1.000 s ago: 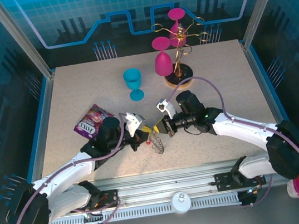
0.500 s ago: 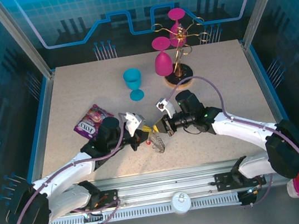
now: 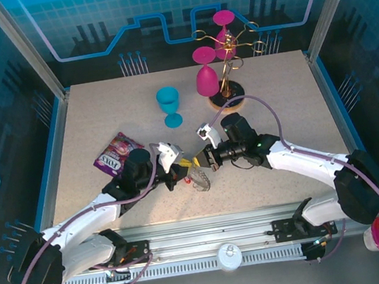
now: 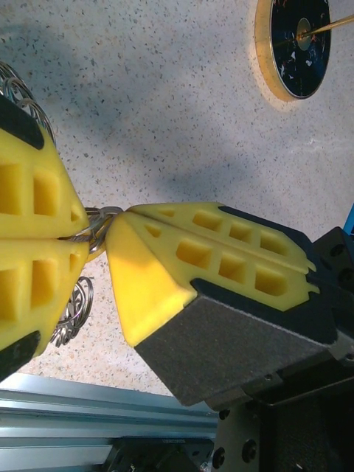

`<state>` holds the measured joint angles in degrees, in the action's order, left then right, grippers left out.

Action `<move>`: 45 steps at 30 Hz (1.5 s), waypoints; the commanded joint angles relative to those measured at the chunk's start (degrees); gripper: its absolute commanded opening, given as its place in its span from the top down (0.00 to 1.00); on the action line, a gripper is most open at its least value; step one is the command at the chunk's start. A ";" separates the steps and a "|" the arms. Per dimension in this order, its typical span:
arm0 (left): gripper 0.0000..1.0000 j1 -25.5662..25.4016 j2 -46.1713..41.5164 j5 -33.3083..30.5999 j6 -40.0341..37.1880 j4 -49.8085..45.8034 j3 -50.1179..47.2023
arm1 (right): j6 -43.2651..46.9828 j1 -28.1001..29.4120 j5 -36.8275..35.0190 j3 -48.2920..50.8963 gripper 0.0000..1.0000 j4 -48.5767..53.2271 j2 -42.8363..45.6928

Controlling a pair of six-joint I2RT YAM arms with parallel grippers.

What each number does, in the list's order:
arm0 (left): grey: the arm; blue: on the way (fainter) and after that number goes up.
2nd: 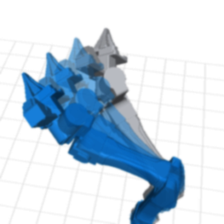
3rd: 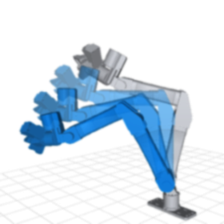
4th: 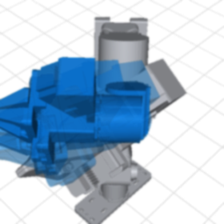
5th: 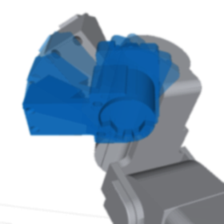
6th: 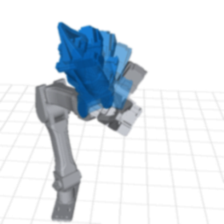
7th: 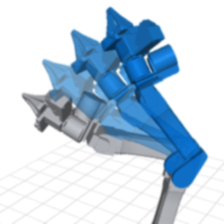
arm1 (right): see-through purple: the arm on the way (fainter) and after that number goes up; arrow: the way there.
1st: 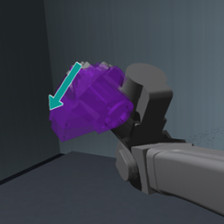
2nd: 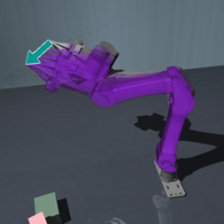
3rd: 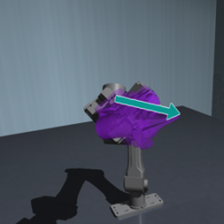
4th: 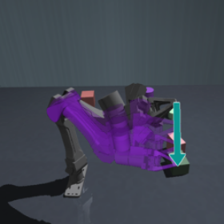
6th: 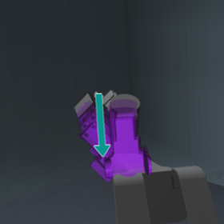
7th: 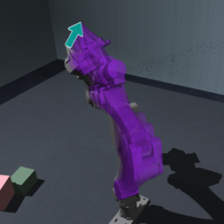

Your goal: Put the keys on the keyring

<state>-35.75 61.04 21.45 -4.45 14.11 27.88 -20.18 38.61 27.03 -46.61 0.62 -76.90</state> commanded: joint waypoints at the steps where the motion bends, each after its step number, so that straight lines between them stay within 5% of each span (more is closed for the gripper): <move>1: 1.00 -0.60 -0.56 6.25 -0.65 5.88 -0.17 | -0.65 0.64 -2.59 -2.12 1.00 -0.19 -1.36; 36: 1.00 -0.55 -2.53 6.15 -13.40 5.36 -0.50 | 0.50 0.17 0.09 -4.56 1.00 4.82 -3.10; 40: 1.00 -0.53 -3.02 5.71 -13.92 6.54 -1.53 | 0.41 -1.22 2.03 -4.10 0.76 4.04 -0.79; 45: 1.00 -0.05 -2.94 6.35 -12.84 8.74 -2.42 | 3.22 -3.98 2.65 -4.10 0.63 7.69 3.18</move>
<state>-35.79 59.29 24.53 -16.69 17.45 26.35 -19.07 36.18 28.36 -50.04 6.39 -76.71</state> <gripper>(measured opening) 0.048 0.358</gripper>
